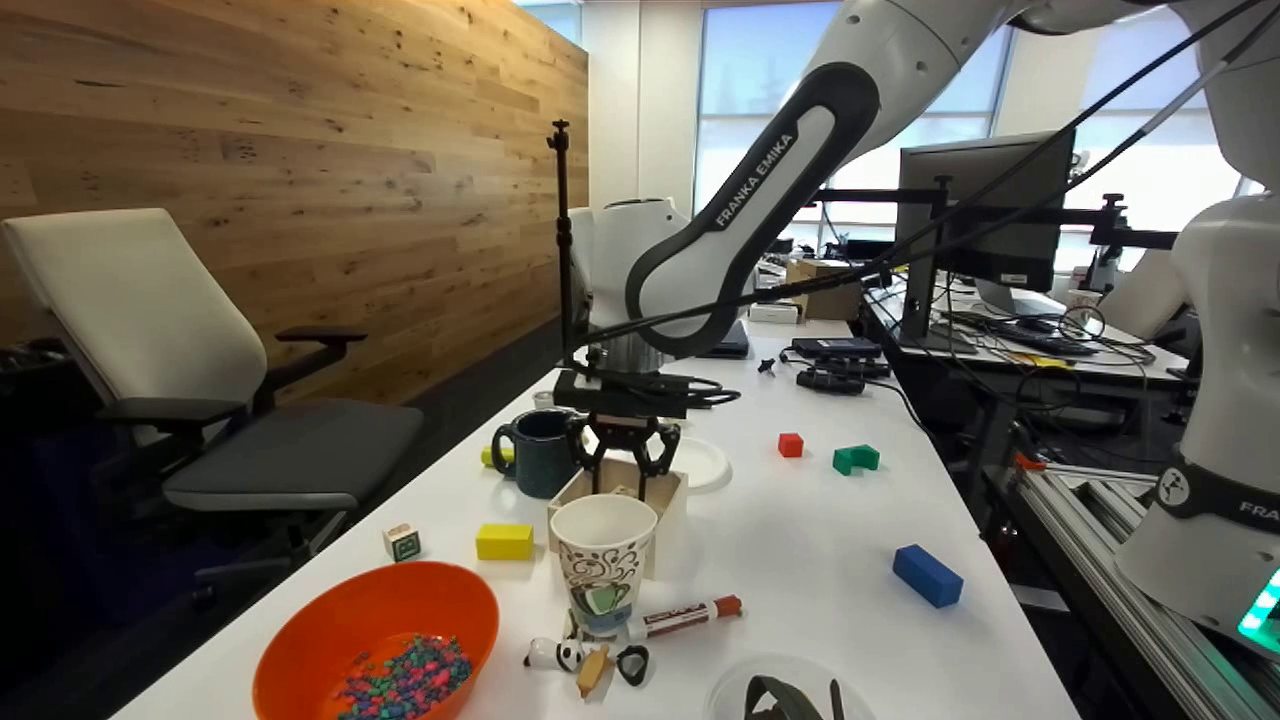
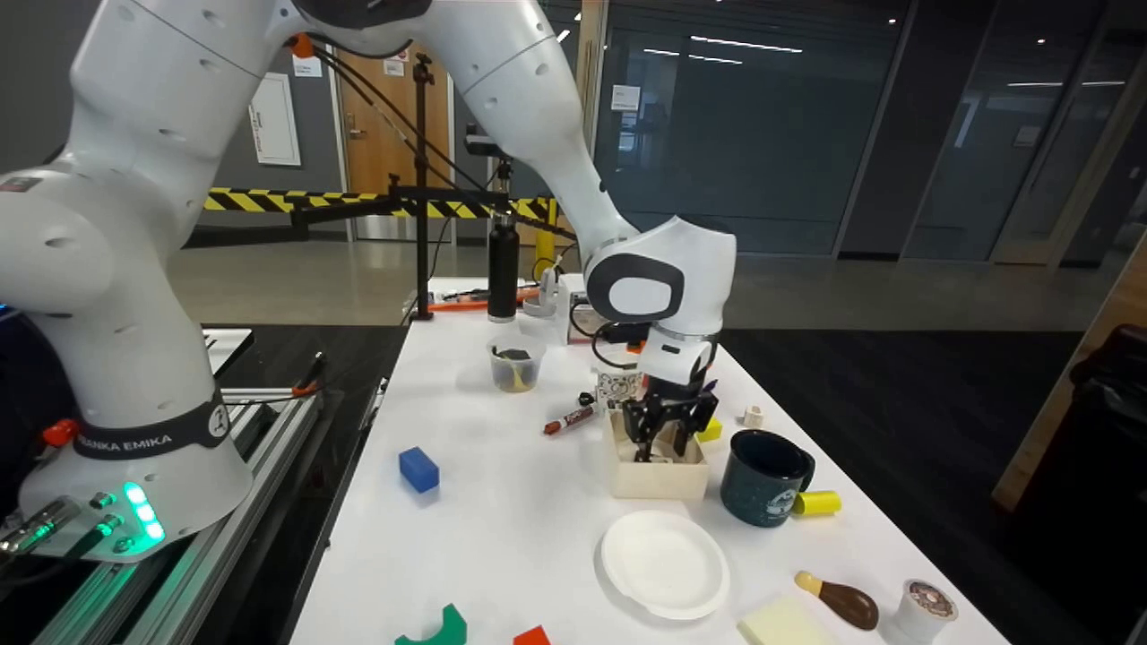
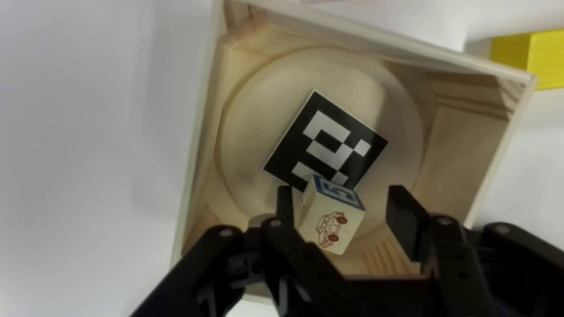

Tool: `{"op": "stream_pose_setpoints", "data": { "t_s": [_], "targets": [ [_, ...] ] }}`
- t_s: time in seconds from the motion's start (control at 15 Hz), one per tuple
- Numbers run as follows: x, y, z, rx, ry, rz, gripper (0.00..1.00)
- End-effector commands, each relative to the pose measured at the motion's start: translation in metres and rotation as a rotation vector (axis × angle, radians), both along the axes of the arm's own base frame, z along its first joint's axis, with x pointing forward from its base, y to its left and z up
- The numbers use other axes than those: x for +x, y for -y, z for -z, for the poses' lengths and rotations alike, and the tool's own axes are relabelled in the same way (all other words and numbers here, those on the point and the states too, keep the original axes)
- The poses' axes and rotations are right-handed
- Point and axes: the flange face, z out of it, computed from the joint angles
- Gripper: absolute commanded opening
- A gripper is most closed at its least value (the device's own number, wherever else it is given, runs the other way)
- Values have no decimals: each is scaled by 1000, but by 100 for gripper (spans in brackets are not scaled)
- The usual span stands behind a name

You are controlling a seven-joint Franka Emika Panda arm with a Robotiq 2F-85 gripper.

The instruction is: Take one cube out of the box and place it on the tabletop.

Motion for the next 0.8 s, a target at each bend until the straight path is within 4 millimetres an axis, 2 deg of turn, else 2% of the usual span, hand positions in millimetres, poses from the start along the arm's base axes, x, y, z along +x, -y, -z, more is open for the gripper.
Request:
{"op": "stream_pose_setpoints", "data": {
  "t_s": [0.0, 0.33, 0.53, 0.73],
  "targets": [
    [-4, -8, -7, -18, 12, 52, 59],
    [-5, -11, -2, -6, 2, 97, 60],
    [-3, -5, 0, 6, -1, 108, 56],
    [-3, 2, 4, 10, -10, 112, 61]
  ]
}}
